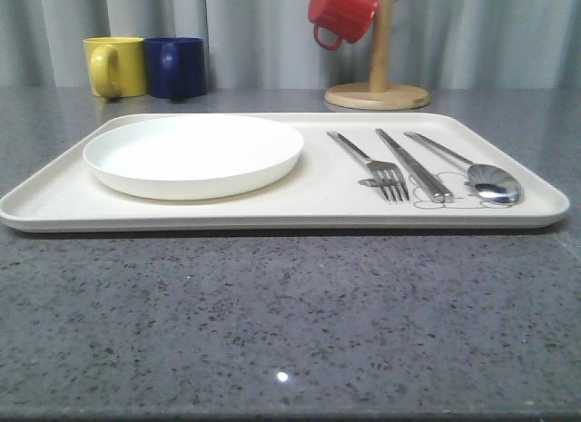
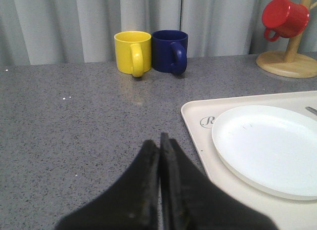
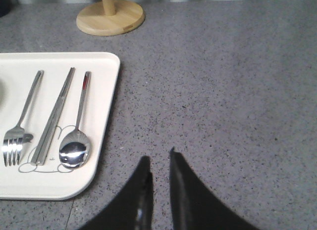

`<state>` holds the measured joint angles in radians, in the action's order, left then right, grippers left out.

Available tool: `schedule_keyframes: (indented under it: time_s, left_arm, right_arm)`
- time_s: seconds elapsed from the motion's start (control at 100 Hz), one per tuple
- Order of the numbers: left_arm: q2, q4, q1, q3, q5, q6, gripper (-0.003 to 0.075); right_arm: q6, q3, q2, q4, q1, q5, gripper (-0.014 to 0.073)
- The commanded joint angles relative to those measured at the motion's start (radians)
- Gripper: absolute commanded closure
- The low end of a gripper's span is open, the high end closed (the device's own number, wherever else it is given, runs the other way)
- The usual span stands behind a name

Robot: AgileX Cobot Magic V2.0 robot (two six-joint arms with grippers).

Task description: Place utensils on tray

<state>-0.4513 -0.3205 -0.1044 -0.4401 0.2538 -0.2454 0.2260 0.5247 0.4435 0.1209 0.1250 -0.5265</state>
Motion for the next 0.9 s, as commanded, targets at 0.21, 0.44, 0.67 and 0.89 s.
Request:
schedule_keyframes:
  time_s: [0.21, 0.44, 0.67, 0.89]
  left_arm:
    - [-0.003, -0.004, 0.001, -0.028, -0.085, -0.001, 0.0739]
    - [-0.003, -0.004, 0.001, -0.028, -0.085, -0.001, 0.0739]
    - [-0.003, -0.004, 0.001, -0.028, -0.085, -0.001, 0.0739]
    - [-0.003, -0.004, 0.001, -0.028, -0.085, -0.001, 0.0739]
  right_arm:
    - [-0.009, 0.023, -0.001, 0.015, -0.007, 0.092, 0.0662]
    - [-0.009, 0.023, -0.001, 0.015, -0.007, 0.091, 0.0662]
    - [-0.009, 0.023, -0.001, 0.015, -0.007, 0.091, 0.0662]
    - [-0.009, 0.020, -0.001, 0.029, -0.007, 0.094, 0.0662]
